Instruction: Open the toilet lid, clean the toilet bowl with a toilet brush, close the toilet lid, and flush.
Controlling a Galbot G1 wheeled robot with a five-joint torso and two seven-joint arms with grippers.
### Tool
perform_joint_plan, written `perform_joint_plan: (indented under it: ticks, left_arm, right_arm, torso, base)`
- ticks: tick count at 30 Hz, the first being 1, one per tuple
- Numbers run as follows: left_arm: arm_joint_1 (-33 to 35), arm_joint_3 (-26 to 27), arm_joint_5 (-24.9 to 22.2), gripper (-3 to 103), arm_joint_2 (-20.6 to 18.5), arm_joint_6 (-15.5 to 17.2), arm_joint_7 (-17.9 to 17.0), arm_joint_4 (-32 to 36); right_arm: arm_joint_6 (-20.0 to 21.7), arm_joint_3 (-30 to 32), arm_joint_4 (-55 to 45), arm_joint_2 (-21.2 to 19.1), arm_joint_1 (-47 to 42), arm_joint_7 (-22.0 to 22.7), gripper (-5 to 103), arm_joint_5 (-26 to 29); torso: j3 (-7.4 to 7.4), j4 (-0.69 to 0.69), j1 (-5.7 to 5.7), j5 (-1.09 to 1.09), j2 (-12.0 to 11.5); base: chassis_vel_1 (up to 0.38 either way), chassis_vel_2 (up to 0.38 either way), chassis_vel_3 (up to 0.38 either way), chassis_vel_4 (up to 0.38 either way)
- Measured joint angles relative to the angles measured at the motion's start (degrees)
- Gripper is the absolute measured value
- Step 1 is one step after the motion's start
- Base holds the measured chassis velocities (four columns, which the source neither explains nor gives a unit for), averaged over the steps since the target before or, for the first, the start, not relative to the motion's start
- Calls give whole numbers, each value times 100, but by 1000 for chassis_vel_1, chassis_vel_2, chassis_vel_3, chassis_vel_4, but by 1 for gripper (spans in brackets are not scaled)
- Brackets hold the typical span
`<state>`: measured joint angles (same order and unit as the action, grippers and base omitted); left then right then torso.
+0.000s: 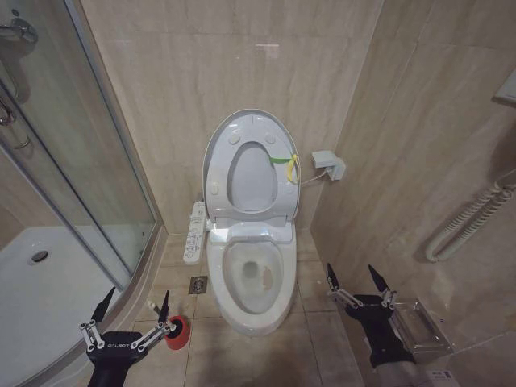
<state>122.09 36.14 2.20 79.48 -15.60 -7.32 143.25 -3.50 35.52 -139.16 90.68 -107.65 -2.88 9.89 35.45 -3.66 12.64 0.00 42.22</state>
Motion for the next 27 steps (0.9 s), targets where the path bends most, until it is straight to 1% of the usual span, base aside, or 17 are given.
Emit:
perform_joint_plan:
  ticks: [15, 19, 20, 22, 23, 26, 27]
  left_arm:
    - [0, 0, 0, 100, 0, 0, 0, 0]
    - [-60, 10, -55, 100, -2, 108, 21, -1]
    - [-105, 21, -104, 100, -2, 192, 41, -6]
    - [-262, 64, -266, 100, -5, 466, 117, -29]
    - [-262, 64, -266, 100, -5, 466, 117, -29]
    - [-647, 162, -679, 100, -16, 1154, 309, -89]
    - [-647, 162, -679, 100, -16, 1154, 309, -89]
  right_arm:
    - [0, 0, 0, 0, 0, 0, 100, 0]
    - [0, 0, 0, 0, 0, 0, 100, 0]
    - [0, 0, 0, 0, 0, 0, 100, 0]
    - [0, 0, 0, 0, 0, 0, 100, 0]
    - [0, 0, 0, 0, 0, 0, 100, 0]
    - [0, 0, 0, 0, 0, 0, 100, 0]
    - [0, 0, 0, 0, 0, 0, 100, 0]
  torso:
    - [0, 0, 0, 0, 0]
    - [0, 0, 0, 0, 0]
    - [0, 1, 0, 1, 0]
    - [0, 0, 0, 0, 0]
    - [0, 0, 0, 0, 0]
    - [0, 0, 0, 0, 0]
    - [0, 0, 0, 0, 0]
  base:
    - [0, 0, 0, 0]
    - [0, 0, 0, 0]
    - [0, 0, 0, 0]
    - [0, 0, 0, 0]
    - [0, 0, 0, 0]
    - [0, 0, 0, 0]
    - [0, 0, 0, 0]
